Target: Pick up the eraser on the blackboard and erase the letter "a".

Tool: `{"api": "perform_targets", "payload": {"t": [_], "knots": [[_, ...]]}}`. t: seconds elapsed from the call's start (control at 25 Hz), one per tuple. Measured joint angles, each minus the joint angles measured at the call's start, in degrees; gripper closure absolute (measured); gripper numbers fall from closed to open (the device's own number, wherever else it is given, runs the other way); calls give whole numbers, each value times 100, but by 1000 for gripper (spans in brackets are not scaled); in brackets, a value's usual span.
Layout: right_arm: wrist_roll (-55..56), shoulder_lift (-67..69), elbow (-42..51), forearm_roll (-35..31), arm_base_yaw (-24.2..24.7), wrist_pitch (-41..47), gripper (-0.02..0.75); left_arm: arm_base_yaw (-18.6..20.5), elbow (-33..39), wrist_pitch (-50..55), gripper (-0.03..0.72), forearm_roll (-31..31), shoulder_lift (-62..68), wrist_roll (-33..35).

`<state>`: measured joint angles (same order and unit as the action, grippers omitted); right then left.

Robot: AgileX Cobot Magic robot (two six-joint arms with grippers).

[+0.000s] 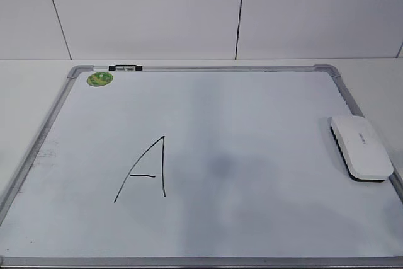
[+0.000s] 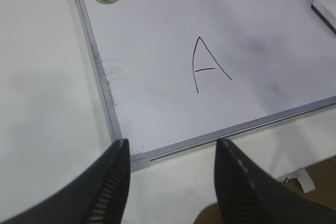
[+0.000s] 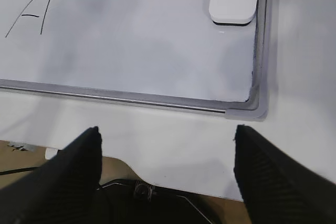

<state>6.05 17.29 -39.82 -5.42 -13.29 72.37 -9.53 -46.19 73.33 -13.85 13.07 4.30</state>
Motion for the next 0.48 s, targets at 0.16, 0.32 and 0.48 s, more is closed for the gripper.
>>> {"api": "perform_targets", "payload": {"t": [0.16, 0.32, 0.48], "knots": [[0, -648, 374, 248, 0, 14, 155, -14, 391, 0, 295, 76, -270, 11], [0, -1254, 611, 577, 0, 27, 156, -14, 800, 0, 295, 167, -465, 11], [0, -1715, 797, 777, 0, 58, 158, -14, 1124, 0, 295, 232, -645, 44]]}}
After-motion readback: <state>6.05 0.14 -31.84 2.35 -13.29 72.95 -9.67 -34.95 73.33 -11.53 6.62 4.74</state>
